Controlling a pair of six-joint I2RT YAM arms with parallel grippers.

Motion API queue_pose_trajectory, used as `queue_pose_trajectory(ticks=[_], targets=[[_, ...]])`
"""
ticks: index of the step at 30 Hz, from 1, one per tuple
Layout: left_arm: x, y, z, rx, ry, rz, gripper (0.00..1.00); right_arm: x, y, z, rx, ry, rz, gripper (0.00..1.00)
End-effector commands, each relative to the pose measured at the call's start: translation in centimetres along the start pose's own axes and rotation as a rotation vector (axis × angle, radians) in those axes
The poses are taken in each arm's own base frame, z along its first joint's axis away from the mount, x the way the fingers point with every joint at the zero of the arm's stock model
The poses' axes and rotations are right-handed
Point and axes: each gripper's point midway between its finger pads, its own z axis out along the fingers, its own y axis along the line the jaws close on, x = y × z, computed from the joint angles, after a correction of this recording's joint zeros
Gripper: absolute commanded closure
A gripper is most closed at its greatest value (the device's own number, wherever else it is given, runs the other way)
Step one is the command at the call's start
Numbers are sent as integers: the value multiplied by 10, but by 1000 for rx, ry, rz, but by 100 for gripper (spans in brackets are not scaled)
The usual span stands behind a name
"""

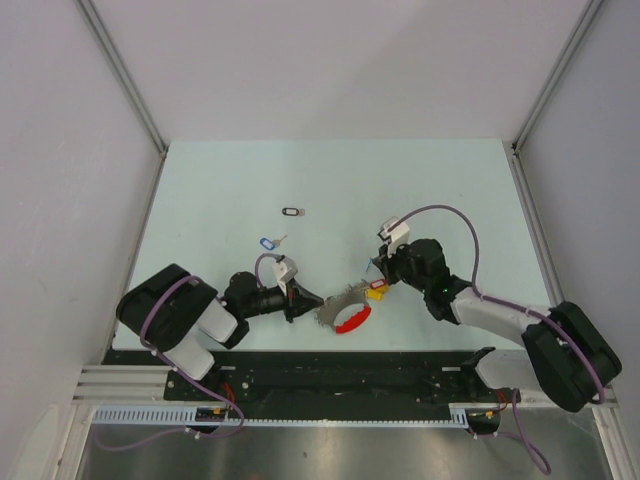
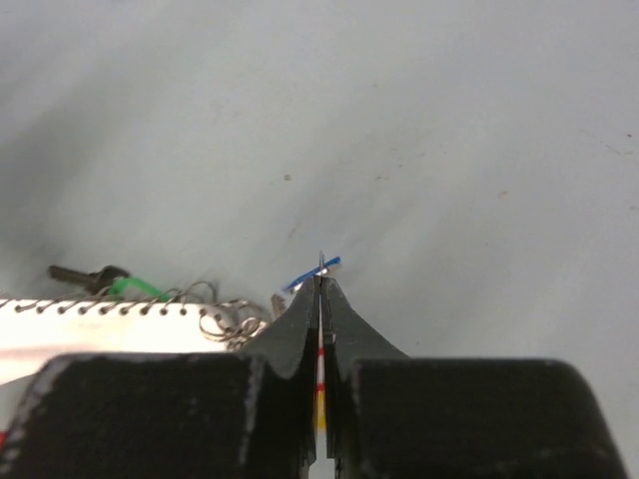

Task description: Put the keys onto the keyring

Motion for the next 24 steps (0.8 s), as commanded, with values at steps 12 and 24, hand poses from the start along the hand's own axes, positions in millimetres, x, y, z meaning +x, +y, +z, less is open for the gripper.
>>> queue_pose_trajectory(ticks=[12, 24], targets=[[-85, -43, 0, 228, -297, 430, 100, -37, 75, -54, -374, 1, -42, 100], [-69, -31, 4, 188, -257, 380, 100, -12, 110, -51, -521, 84, -105, 100]])
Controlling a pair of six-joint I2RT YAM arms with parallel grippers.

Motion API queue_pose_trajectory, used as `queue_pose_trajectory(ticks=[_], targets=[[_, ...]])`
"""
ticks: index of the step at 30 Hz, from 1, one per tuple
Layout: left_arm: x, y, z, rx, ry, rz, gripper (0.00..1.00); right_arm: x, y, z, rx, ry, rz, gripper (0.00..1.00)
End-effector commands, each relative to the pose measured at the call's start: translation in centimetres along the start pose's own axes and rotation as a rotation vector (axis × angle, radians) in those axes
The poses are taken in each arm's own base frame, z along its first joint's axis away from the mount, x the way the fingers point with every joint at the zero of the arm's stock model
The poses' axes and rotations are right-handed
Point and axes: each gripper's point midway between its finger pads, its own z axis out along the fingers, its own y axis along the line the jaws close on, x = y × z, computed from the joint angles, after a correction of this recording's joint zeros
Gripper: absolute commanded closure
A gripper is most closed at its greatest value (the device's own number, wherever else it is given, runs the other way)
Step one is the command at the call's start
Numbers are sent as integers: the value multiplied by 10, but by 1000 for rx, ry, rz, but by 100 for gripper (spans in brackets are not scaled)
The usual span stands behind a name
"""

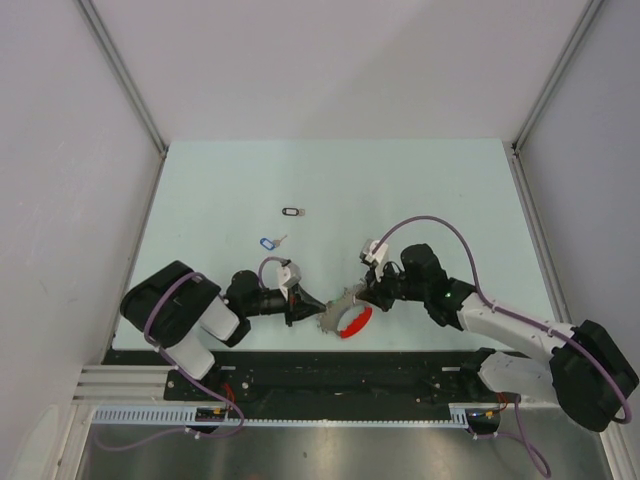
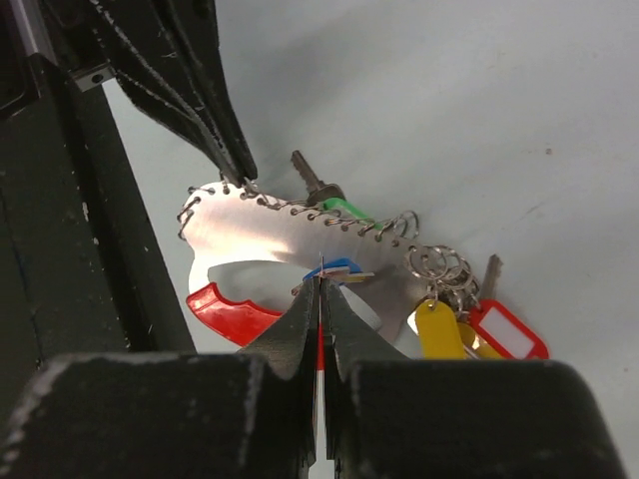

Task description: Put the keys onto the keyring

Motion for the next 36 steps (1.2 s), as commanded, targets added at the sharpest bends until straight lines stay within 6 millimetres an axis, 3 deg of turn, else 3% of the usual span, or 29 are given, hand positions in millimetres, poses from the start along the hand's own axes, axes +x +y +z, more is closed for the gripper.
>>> queue_pose_trajectory(ticks=[1, 8, 9, 11, 12, 14, 15, 20, 22, 32, 36], targets=[[-76, -5, 2, 19, -272, 311, 100, -14, 12, 5, -58, -9, -49, 100], [-55, 7, 2, -65, -191, 218, 100, -16, 23, 2, -61, -5, -75, 100], [-42, 11, 3, -85, -135, 205, 100, -16, 26, 2, -65, -5, -80, 100], [-45, 16, 9, -120, -105, 234, 99, -15, 27, 1, -58, 2, -83, 100], [-23, 23, 8, -144, -1, 222, 100, -14, 27, 0, -56, 4, -83, 100], [-28, 24, 16, -156, 41, 250, 100, -14, 27, -1, -52, 6, -85, 100], [-15, 25, 15, -161, 99, 232, 100, -14, 29, -1, -57, 7, -89, 100], [-9, 32, 19, -190, 146, 193, 100, -16, 27, -3, -36, 3, -97, 100], [3, 32, 20, -196, 205, 162, 100, -17, 27, -4, -34, -2, -100, 100], [26, 36, 25, -219, 318, 61, 100, -13, 31, -12, -30, 19, -82, 100], [30, 32, 24, -215, 334, 45, 94, -13, 32, -12, -34, 20, -84, 100]])
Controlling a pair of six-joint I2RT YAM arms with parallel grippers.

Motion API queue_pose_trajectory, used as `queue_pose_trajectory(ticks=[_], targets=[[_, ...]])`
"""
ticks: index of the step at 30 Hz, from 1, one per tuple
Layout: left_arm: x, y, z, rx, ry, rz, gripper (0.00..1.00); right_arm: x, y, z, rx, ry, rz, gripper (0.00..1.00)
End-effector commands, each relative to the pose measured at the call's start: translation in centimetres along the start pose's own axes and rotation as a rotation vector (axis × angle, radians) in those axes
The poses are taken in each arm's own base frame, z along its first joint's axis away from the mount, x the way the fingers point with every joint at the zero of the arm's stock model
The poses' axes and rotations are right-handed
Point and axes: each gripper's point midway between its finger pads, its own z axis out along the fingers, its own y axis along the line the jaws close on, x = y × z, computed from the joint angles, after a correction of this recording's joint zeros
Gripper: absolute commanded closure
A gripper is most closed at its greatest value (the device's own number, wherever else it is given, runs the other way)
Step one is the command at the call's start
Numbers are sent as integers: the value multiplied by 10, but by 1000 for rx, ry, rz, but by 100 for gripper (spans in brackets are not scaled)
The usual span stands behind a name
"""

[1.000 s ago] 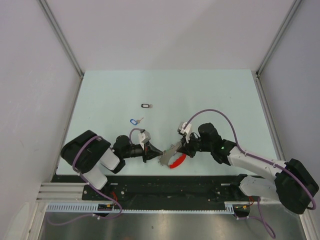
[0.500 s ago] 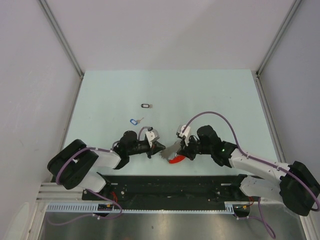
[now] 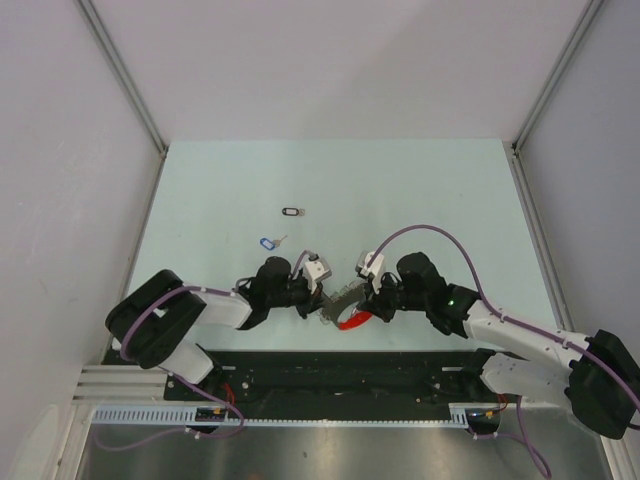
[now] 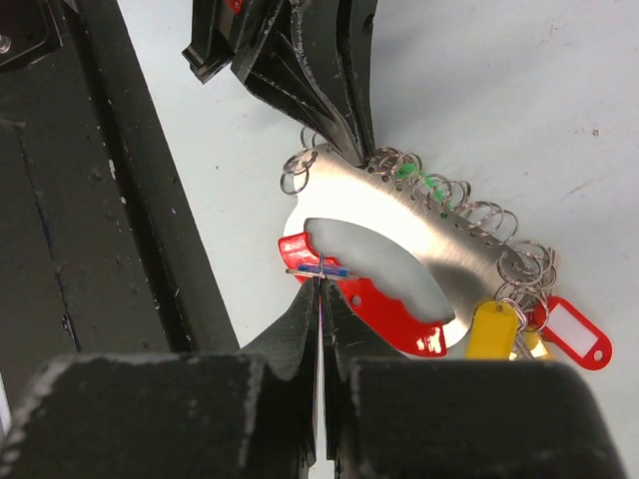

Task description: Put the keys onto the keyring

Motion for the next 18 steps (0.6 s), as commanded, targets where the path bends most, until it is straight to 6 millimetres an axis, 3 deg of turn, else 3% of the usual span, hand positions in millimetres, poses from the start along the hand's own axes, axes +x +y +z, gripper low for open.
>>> queue_pose_trajectory(ticks=[1, 7, 9, 13, 18], targets=[[6, -4, 2, 7, 45, -18, 93, -23, 1, -4, 4, -48, -30, 100], [5, -4, -4, -18, 46, -35, 85, -22, 2, -4, 2, -47, -32, 100], [5, -3, -6, -29, 47, -45, 77, -22, 1, -4, 3, -45, -32, 100], [-2, -1, -9, -51, 24, -46, 69, -23, 0, -4, 11, -50, -23, 100], [-13, 1, -16, -101, -21, -114, 51, -26, -4, -8, 49, -60, 6, 100]])
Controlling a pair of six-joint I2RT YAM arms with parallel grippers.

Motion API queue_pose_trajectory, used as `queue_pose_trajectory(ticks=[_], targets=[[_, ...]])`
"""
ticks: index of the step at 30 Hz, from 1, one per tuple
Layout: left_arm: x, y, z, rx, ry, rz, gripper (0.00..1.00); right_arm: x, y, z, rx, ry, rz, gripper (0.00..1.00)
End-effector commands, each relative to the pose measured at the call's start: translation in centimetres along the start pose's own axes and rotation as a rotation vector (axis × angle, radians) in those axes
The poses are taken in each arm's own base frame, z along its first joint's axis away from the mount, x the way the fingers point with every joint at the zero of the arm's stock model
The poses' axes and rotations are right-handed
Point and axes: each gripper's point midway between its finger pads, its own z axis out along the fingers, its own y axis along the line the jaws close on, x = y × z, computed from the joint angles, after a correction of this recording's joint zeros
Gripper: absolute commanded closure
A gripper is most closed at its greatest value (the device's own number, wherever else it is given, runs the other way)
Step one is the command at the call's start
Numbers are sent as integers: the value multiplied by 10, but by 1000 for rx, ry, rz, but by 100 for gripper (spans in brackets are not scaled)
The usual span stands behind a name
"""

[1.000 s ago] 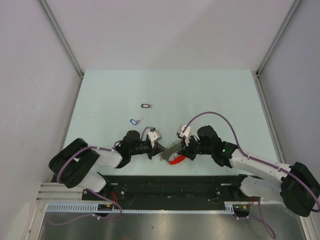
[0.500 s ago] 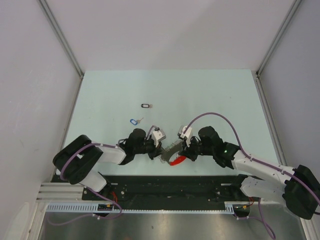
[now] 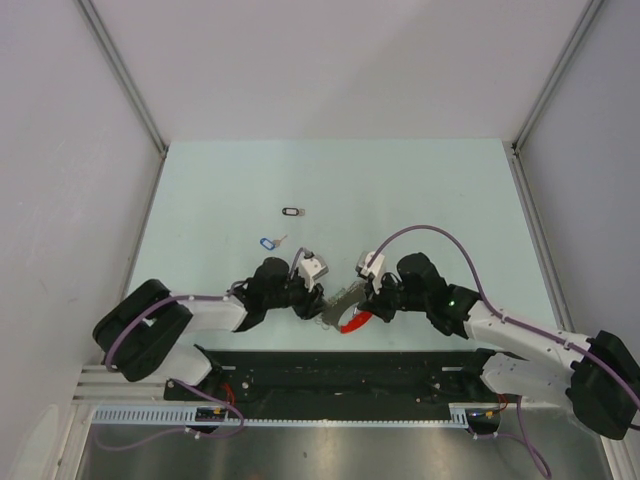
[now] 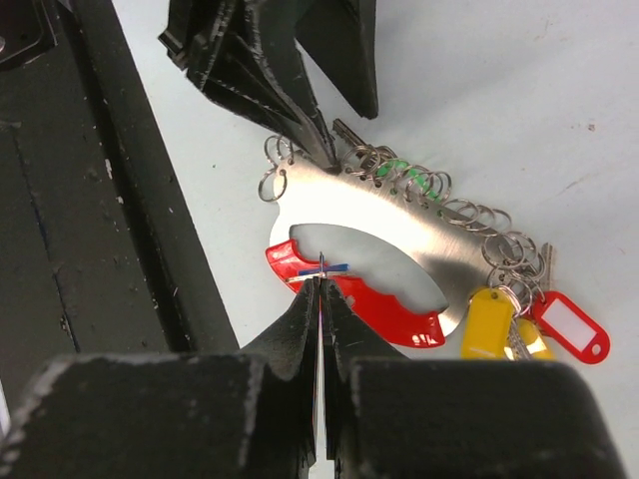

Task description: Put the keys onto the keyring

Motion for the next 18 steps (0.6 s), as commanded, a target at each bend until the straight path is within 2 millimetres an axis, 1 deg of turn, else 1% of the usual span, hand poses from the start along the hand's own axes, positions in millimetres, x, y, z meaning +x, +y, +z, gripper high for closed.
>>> queue_pose_trajectory(ticks=[1, 3, 4, 5, 6, 7, 8, 9, 10, 11, 12, 13, 14, 15, 16, 17, 18], targets=[[-20, 1, -9, -53, -73, -55, 47, -28, -6, -8, 55, -68, 7, 100], [-25, 2, -11, -69, -85, -84, 42, -29, -13, -11, 99, -76, 27, 100], [-34, 4, -15, -87, -109, -85, 36, -29, -16, -11, 118, -76, 37, 100], [-36, 4, -17, -99, -108, -103, 32, -31, -19, -12, 138, -77, 48, 100], [-41, 6, -19, -114, -119, -107, 29, -29, -25, -14, 168, -68, 59, 100], [-51, 9, -26, -149, -137, -107, 23, -32, -30, -16, 198, -69, 84, 100], [-57, 11, -30, -171, -147, -120, 20, -25, -42, -19, 262, -43, 113, 100], [-64, 14, -36, -200, -157, -126, 18, -23, -46, -19, 281, -23, 131, 100], [-69, 17, -42, -231, -138, -139, 13, -27, -57, -24, 318, -25, 151, 100], [-86, 22, -56, -286, -187, -139, 8, -21, -65, -29, 368, 0, 189, 100], [-93, 24, -65, -318, -195, -144, 4, -19, -70, -32, 390, 10, 213, 100], [-101, 25, -76, -351, -180, -150, 2, -22, -81, -38, 426, 2, 240, 100], [-113, 29, -93, -407, -204, -140, 0, -16, -88, -45, 469, 29, 264, 100], [-121, 30, -103, -431, -208, -132, 0, -12, -94, -49, 492, 44, 278, 100], [-128, 29, -116, -457, -187, -125, 0, -10, -103, -55, 524, 57, 292, 100], [-138, 30, -131, -485, -203, -86, 0, -6, -109, -63, 561, 88, 308, 100], [-142, 30, -140, -503, -199, -68, 0, -3, -115, -68, 592, 108, 318, 100]])
